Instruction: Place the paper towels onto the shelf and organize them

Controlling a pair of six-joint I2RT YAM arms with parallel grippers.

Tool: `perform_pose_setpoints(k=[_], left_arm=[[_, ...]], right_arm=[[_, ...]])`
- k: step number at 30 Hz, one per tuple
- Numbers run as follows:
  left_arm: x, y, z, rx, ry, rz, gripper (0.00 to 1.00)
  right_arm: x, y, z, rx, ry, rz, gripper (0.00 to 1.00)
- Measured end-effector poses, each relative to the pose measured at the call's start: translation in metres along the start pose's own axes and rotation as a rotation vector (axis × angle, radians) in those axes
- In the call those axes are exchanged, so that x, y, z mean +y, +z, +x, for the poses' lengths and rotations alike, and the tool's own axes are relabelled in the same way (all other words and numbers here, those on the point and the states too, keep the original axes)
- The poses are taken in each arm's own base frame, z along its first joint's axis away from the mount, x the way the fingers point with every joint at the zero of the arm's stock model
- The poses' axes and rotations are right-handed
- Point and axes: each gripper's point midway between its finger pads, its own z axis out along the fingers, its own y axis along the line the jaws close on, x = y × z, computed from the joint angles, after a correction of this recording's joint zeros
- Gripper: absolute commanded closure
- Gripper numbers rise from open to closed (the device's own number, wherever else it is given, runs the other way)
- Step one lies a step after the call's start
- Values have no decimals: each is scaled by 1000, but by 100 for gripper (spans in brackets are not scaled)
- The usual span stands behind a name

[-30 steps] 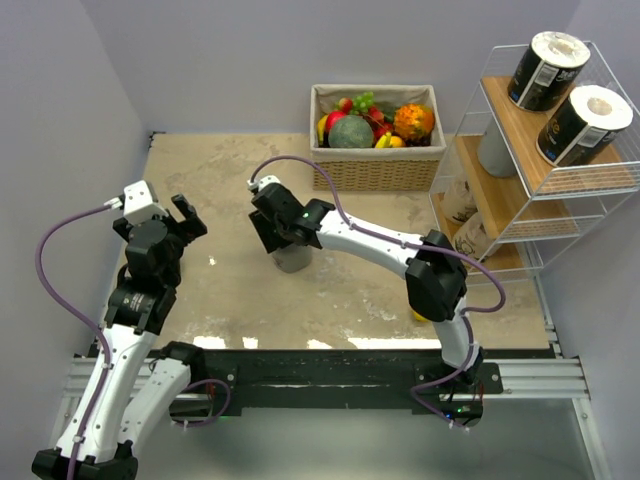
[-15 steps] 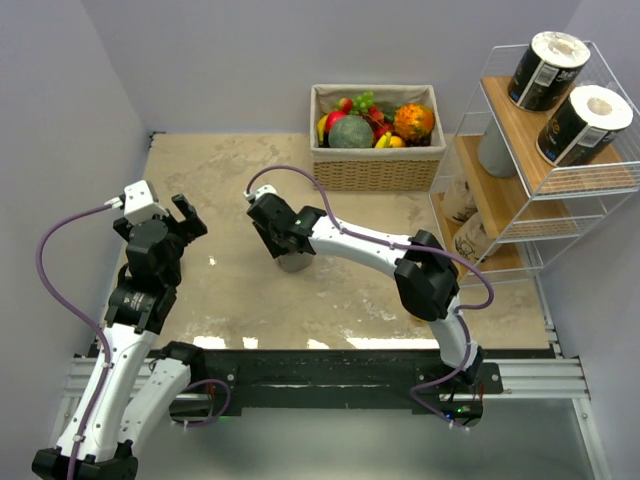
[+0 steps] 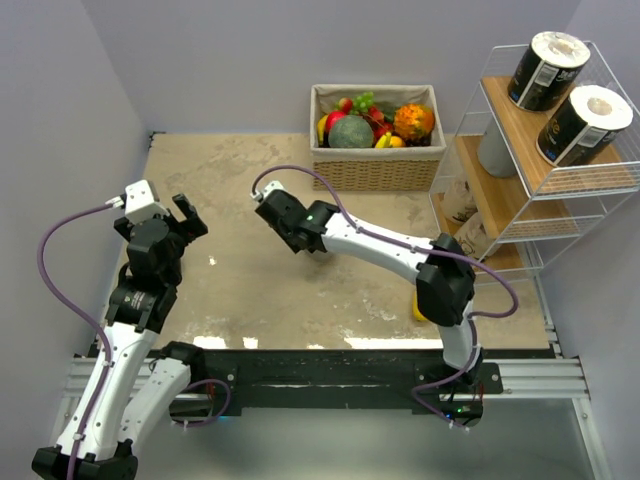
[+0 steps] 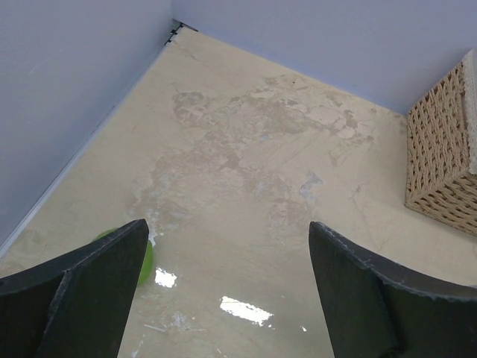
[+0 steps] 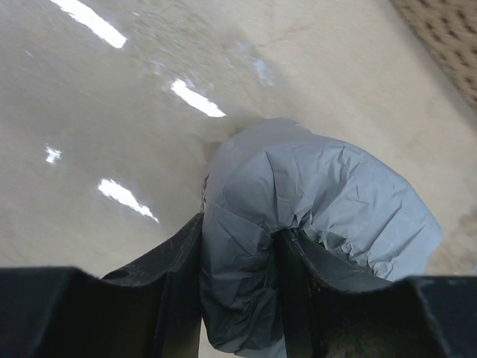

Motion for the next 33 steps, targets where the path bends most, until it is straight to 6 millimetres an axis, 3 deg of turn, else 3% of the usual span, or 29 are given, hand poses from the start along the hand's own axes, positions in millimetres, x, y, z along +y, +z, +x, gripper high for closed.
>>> perform_pose_setpoints(k=[6, 11, 18, 22, 33], left_arm=[[0, 0, 0, 0, 0, 0, 6], [0, 0, 0, 0, -1, 0, 6], [0, 0, 0, 1, 0, 1, 6], [-2, 0, 1, 2, 1, 7, 6], [-3, -1, 1, 3, 2, 11, 6]], right_arm=[[-64, -68, -17, -74, -37, 143, 65], [-124, -123, -20, -100, -42, 260, 65], [-221, -157, 0, -51, 51, 450, 64], [-261, -180, 13, -36, 84, 539, 64], [-321, -214, 44, -7, 156, 655, 63]])
